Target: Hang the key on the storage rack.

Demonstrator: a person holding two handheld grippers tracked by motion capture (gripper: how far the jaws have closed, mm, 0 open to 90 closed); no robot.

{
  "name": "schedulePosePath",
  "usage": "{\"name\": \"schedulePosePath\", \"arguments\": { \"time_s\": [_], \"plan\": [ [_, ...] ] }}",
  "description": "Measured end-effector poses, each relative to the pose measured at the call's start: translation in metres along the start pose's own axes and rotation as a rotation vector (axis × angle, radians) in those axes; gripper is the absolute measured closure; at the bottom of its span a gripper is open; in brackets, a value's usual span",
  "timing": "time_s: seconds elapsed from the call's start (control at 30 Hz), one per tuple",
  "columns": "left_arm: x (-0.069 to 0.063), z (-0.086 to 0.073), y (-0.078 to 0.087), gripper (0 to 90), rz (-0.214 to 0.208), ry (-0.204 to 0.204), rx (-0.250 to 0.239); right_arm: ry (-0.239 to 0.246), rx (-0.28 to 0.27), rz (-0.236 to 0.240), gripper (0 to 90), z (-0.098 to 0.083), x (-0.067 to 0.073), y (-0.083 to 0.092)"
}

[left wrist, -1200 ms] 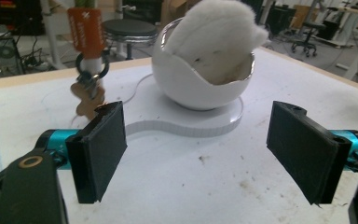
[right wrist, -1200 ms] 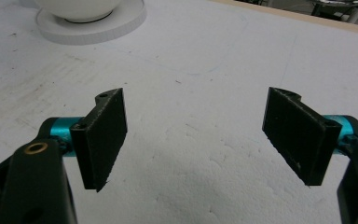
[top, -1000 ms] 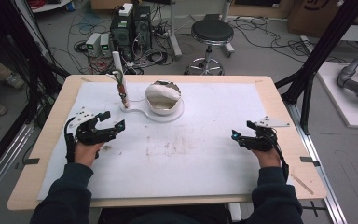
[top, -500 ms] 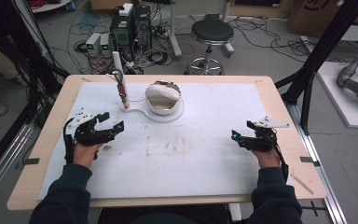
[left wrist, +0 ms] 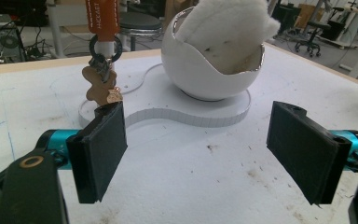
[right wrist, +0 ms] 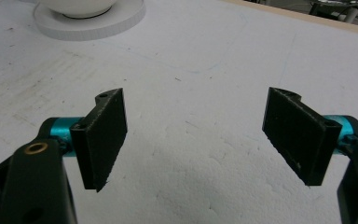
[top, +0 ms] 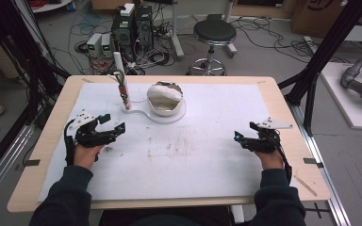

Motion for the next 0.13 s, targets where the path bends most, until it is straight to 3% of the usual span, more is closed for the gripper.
{"name": "schedulePosePath", "arguments": {
  "time_s": [0.13],
  "plan": [
    [0.0009,0.0000,-0.0003,19.9,0.003,0.004,-0.002,0.002,-0.003,0.000,22.2,0.0000,-0.0008,-0.0007]
  ]
}}
Point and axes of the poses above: each handheld gripper's, and its own axes: y roughly backward along the jaws, z roughly out of its top, x roughly to its left, the point moved 7 cm from there along -y, roughly forward along the jaws, and after that the axes turned 4 degrees about y, right-handed, at the moved point
